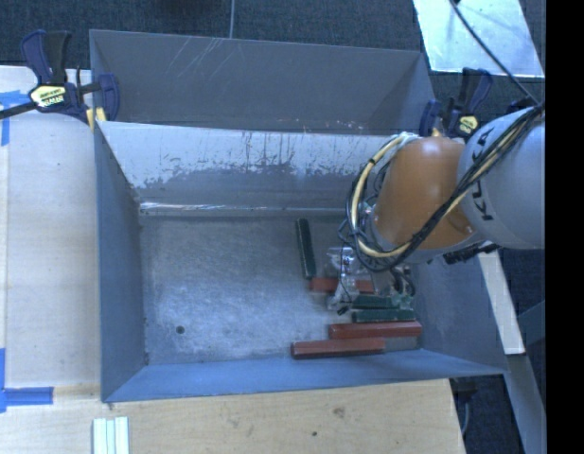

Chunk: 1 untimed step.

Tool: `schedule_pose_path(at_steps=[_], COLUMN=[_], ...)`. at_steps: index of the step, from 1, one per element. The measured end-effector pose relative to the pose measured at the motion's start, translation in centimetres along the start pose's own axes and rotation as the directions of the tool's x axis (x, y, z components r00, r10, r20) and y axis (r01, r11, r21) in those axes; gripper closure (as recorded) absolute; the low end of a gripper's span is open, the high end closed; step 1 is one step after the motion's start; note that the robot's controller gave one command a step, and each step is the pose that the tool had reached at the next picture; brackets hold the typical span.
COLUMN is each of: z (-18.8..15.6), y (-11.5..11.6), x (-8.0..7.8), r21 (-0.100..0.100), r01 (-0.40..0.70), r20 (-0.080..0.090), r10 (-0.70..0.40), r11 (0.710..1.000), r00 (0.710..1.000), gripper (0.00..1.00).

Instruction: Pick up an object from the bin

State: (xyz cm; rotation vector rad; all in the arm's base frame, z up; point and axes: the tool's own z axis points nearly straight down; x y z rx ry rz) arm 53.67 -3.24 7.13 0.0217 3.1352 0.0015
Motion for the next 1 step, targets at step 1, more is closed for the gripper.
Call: schedule_pose_path(at_steps=[1], z=[-14.21], y=[-0.48], x=[0.79], r21=[0.003], r01=[0.085], r20=[0.005], r10=[-0.085], r11=[0.996], r00=[0.996], gripper=[1.0])
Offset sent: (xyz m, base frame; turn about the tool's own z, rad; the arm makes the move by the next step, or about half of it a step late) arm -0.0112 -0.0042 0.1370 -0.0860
